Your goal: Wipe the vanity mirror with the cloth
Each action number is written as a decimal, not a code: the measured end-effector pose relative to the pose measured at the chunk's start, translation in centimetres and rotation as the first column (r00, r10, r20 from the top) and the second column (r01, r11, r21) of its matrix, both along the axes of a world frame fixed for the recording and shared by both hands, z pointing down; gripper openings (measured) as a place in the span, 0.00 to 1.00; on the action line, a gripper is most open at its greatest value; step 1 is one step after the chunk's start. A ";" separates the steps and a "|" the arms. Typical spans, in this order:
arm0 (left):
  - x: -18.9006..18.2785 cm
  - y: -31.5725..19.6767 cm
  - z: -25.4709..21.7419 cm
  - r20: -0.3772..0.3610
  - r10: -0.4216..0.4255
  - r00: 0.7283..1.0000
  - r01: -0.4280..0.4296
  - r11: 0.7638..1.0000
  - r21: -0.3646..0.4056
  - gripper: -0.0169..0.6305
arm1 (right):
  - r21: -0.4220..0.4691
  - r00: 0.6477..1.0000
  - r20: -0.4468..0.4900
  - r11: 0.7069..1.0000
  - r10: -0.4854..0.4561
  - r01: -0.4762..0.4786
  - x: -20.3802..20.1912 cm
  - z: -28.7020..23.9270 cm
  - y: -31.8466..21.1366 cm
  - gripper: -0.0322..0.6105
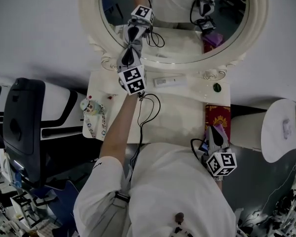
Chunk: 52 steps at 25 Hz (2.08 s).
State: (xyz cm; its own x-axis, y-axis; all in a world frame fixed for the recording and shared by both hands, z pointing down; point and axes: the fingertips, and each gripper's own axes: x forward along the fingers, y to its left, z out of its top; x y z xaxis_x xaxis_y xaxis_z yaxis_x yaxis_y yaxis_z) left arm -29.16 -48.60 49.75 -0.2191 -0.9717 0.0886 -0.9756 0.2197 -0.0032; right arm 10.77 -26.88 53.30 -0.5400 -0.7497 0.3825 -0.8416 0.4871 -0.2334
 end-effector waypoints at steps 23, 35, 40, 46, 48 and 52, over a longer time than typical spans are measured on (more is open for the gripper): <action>21.5 -2.2 0.6 -0.044 0.320 0.946 -0.313 0.942 0.118 0.06 | -0.003 0.994 -0.031 0.994 0.109 -0.109 8.8 0.8 0.8 0.06; 27.9 -5.3 2.6 0.093 0.385 0.918 -0.393 0.913 0.104 0.06 | -0.015 0.968 -0.055 0.970 0.243 -0.244 14.1 1.4 1.6 0.06; 25.9 -5.0 4.6 0.127 0.427 0.895 -0.434 0.900 0.036 0.06 | -0.033 0.979 -0.057 0.979 0.197 -0.199 11.9 1.6 1.4 0.06; 20.5 -4.2 7.4 0.122 0.377 0.918 -0.375 0.926 -0.037 0.06 | -0.037 0.986 -0.046 0.986 0.163 -0.165 9.2 1.4 1.0 0.06; 18.1 -3.7 7.9 0.112 0.347 0.931 -0.342 0.938 -0.060 0.06 | -0.040 0.988 -0.044 0.988 0.148 -0.150 8.1 1.4 1.0 0.06; 12.8 -2.8 8.2 0.101 0.269 0.958 -0.260 0.962 -0.086 0.06 | -0.035 0.992 -0.048 0.992 0.119 -0.121 6.0 1.2 1.0 0.06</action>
